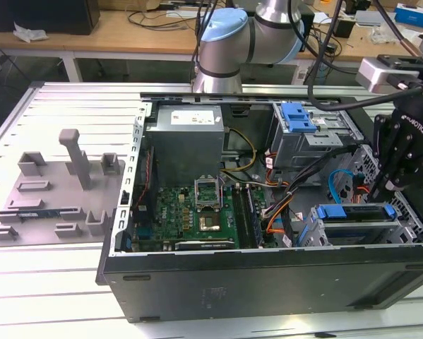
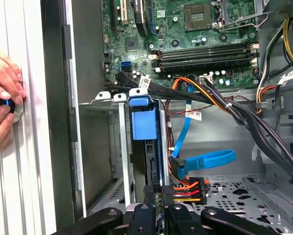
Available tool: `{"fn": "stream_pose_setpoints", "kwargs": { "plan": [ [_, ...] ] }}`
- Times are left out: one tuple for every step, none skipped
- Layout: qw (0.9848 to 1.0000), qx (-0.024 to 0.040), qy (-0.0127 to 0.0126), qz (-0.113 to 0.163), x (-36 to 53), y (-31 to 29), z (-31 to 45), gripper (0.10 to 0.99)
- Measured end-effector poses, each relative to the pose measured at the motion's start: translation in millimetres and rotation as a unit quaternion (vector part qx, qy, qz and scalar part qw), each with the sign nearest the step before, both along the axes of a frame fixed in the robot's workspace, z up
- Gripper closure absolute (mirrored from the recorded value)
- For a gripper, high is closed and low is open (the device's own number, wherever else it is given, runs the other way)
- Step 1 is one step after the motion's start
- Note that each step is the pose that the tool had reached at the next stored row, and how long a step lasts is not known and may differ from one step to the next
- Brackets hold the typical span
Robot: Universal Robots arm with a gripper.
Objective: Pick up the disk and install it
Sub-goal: 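Insert the first disk wire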
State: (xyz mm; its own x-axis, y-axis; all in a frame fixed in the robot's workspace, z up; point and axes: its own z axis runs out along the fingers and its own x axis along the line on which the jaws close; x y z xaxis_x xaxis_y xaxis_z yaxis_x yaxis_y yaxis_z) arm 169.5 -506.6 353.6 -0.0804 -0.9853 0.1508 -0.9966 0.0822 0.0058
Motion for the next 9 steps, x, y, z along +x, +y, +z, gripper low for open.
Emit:
{"fn": "stream_pose_setpoints", "kwargs": {
  "plan": [
    [1.0000, 0.0000, 0.0000, 0.000, 0.0, 0.0, -0.2, 0.922],
    [1.0000, 0.0000, 0.0000, 0.000, 0.0, 0.0, -0.3, 0.922],
    [1.0000, 0.0000, 0.0000, 0.000, 0.0, 0.0, -0.5, 0.922],
    [1.0000, 0.0000, 0.0000, 0.001, 0.0, 0.0, -0.7, 0.922],
    [1.0000, 0.0000, 0.0000, 0.001, 0.0, 0.0, -0.8, 0.922],
    [1.0000, 0.0000, 0.0000, 0.001, 0.0, 0.0, -0.9, 0.922],
    [1.0000, 0.0000, 0.0000, 0.001, 0.0, 0.0, -1.1, 0.922],
    [1.0000, 0.0000, 0.0000, 0.002, 0.0, 0.0, -1.3, 0.922],
    [1.0000, 0.0000, 0.0000, 0.002, 0.0, 0.0, -1.5, 0.922]
  ]
}}
